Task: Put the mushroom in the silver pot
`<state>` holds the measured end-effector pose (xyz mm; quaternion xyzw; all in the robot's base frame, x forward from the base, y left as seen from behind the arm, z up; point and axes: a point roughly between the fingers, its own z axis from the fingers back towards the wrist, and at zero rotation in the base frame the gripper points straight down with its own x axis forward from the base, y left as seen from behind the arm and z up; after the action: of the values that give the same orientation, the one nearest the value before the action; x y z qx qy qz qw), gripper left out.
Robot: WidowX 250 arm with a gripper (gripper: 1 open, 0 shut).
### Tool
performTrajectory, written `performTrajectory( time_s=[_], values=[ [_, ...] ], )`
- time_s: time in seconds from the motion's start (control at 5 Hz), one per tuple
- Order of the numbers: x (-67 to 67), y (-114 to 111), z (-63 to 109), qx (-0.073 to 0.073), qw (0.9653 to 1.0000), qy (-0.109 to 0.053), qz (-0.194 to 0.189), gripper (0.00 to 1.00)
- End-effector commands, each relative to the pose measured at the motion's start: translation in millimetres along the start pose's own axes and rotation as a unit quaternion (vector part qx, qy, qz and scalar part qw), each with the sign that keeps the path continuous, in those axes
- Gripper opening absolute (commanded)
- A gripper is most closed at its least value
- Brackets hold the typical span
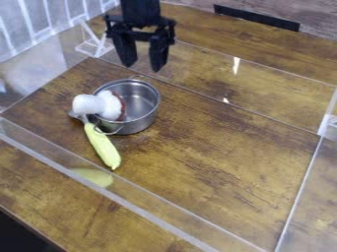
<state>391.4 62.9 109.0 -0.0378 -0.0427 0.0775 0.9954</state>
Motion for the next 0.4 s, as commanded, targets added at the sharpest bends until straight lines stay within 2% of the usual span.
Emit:
performTrajectory(
  time_s=[0.0, 0.2],
  values=[
    [10.7, -28.1, 30.3, -0.008, 0.9991, -0.042, -0.006, 1.0],
    [11.2, -33.5, 27.0, -0.002, 0.9986, -0.045, 0.027, 1.0]
  ],
)
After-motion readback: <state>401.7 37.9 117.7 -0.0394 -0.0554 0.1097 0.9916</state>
